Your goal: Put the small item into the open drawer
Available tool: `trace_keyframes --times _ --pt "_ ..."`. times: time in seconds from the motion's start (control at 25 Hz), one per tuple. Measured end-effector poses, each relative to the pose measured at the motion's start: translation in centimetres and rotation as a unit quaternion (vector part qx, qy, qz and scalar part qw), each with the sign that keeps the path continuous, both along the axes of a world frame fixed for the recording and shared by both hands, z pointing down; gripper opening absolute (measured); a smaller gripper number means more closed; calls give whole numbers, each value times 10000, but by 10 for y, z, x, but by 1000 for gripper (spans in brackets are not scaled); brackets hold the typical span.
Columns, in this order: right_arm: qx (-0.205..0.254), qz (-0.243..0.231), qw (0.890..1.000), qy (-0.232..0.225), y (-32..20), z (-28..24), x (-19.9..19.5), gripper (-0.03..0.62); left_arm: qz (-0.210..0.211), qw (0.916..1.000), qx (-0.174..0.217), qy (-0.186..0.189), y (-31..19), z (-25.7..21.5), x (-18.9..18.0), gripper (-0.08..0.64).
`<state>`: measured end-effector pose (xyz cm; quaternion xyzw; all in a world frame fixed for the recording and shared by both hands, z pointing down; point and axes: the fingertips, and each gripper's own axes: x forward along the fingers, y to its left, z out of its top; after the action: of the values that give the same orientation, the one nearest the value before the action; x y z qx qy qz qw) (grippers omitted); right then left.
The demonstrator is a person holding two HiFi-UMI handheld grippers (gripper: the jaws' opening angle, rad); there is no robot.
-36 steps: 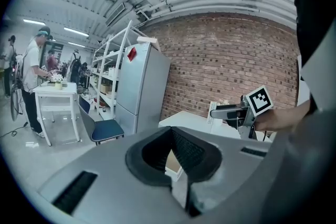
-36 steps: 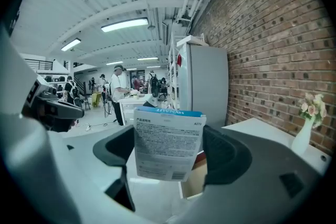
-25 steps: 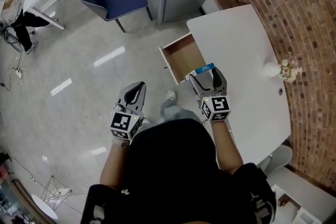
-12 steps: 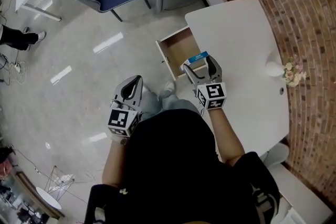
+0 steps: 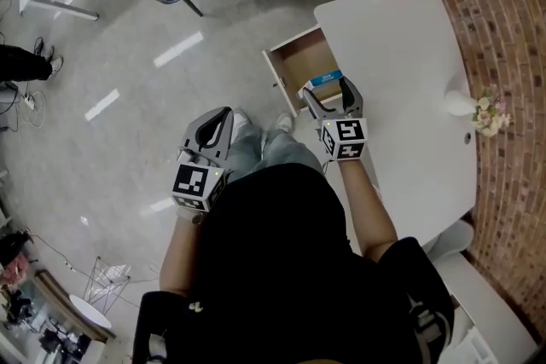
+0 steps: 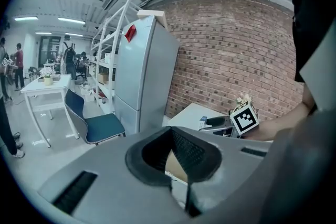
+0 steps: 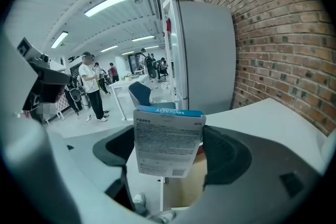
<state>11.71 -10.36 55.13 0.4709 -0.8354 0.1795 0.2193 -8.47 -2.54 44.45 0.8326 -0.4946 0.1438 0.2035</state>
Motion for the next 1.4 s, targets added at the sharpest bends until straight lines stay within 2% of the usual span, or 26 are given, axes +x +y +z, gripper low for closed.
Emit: trace_keyframes --times 0.36,0.68,1.4 --pt "-447 387 9980 239 5 74 3 417 274 9993 -204 -129 -2 19 -15 2" --pt "-857 545 9931 584 8 145 7 416 529 9976 -382 -214 2 38 -22 2" --pt "-1536 864 9779 1123 12 254 18 416 655 9943 -768 -351 15 75 -43 2"
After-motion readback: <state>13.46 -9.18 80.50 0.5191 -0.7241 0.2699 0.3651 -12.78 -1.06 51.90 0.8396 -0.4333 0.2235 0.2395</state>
